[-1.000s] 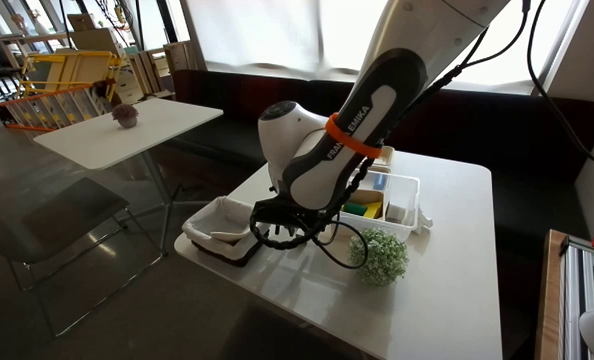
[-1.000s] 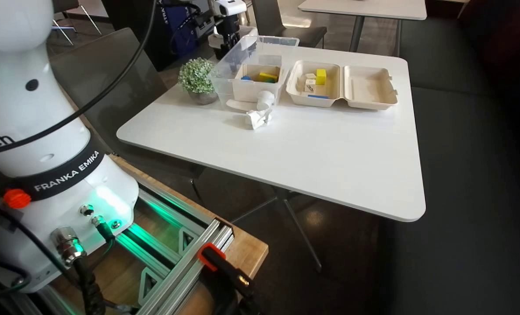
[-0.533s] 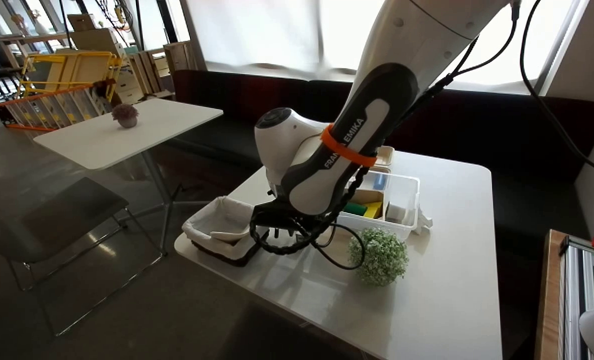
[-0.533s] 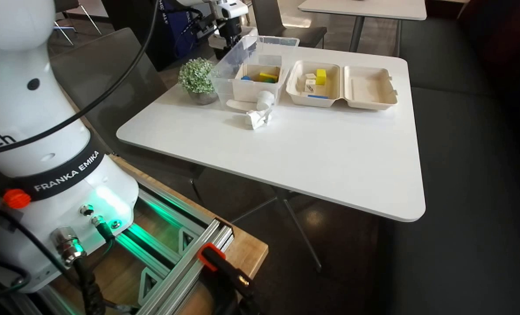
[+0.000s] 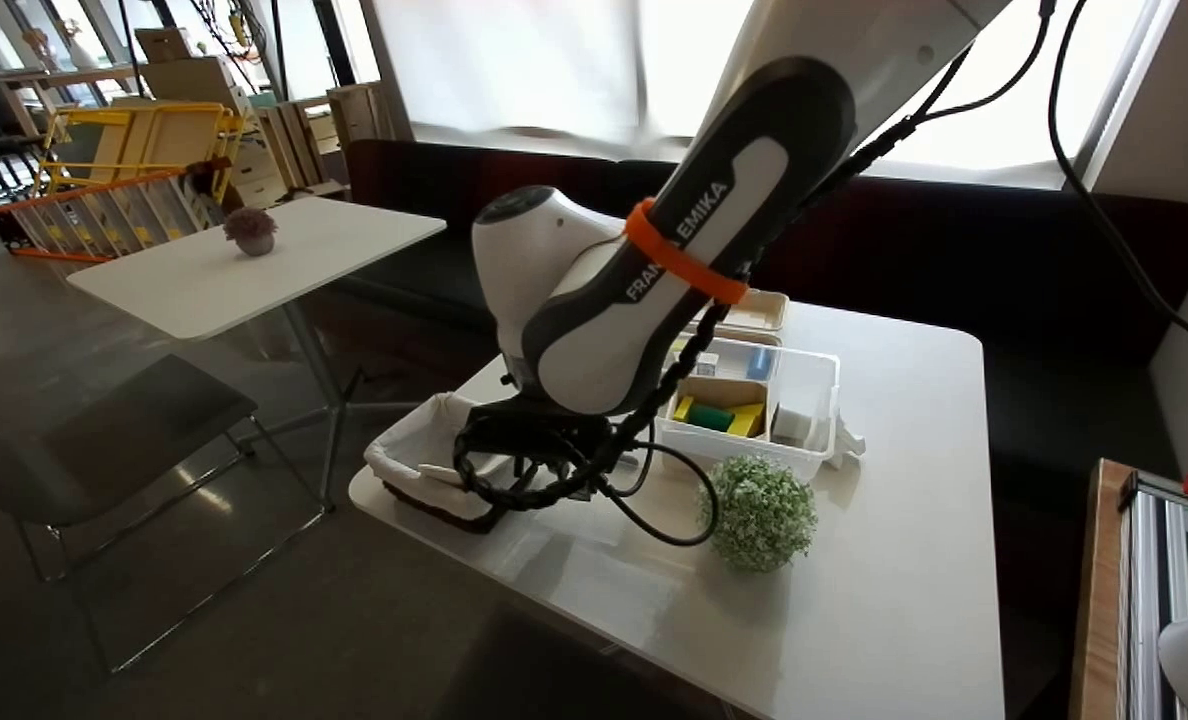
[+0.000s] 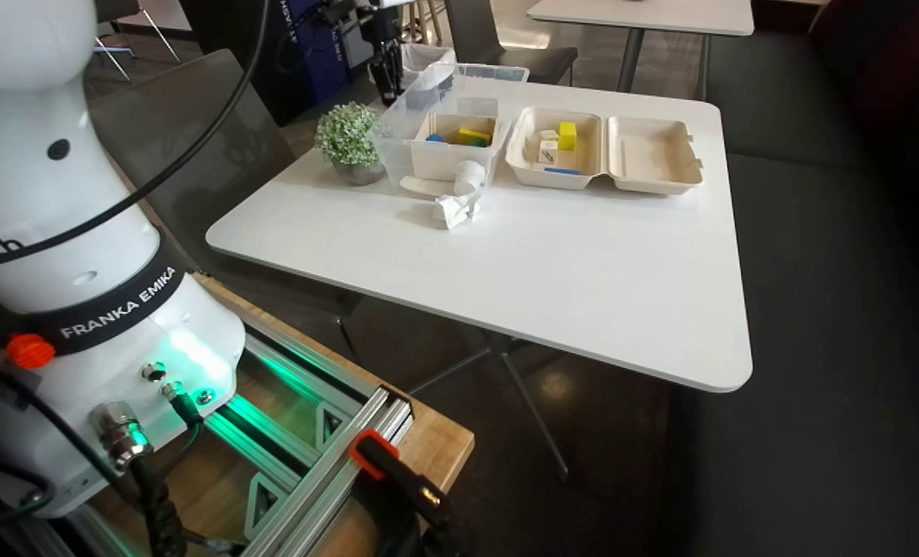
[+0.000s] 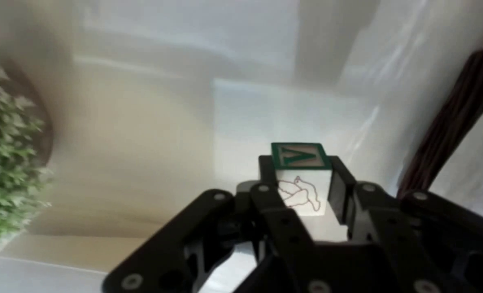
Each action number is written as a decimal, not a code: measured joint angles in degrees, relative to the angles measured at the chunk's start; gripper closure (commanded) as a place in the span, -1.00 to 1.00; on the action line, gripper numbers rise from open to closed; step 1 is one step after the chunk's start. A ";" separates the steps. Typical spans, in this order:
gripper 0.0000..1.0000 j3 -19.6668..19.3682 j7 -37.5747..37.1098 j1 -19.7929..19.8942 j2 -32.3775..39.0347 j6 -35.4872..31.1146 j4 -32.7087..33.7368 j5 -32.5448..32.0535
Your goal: Pick up the square from the table and put it in the food pack.
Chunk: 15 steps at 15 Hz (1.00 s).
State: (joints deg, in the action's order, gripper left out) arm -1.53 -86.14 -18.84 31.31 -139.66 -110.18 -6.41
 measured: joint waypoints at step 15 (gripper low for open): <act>0.32 -0.59 -13.05 3.98 -23.20 29.14 -4.10 -22.08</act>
State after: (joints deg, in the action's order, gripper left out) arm -2.12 -99.19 -14.86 8.11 -110.52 -114.28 -28.50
